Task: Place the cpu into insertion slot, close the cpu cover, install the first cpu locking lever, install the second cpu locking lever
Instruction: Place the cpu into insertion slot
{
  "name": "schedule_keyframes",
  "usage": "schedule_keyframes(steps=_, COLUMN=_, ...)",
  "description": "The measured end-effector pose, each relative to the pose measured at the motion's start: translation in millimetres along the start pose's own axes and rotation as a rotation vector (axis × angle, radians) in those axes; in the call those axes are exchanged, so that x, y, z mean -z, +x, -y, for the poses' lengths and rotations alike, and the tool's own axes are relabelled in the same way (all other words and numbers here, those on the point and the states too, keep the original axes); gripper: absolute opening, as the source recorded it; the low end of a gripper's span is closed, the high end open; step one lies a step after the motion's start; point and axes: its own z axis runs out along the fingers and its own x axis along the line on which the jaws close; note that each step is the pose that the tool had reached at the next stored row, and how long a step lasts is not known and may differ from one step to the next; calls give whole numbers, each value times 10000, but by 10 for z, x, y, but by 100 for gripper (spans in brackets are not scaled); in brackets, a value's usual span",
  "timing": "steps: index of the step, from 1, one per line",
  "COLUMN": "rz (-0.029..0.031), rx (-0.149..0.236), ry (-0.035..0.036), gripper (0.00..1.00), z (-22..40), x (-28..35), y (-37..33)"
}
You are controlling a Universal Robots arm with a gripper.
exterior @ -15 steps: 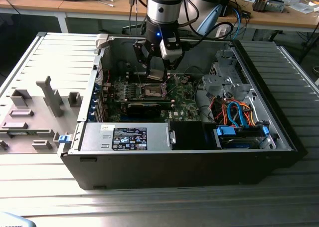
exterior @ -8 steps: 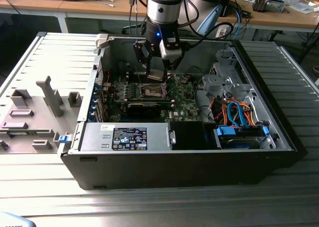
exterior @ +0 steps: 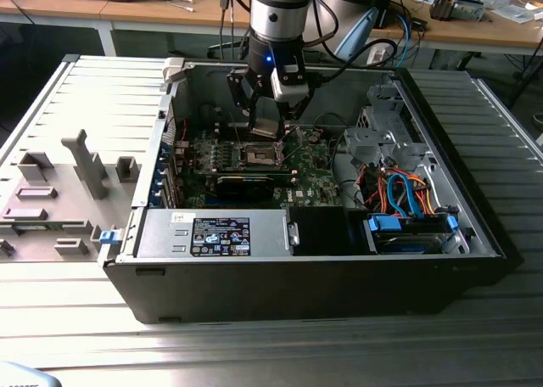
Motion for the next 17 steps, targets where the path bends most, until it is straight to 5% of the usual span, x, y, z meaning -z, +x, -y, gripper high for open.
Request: schedule_keyframes(steps=17, rz=-3, rx=-310, ry=-7, gripper=55, z=0, x=-14, y=0)
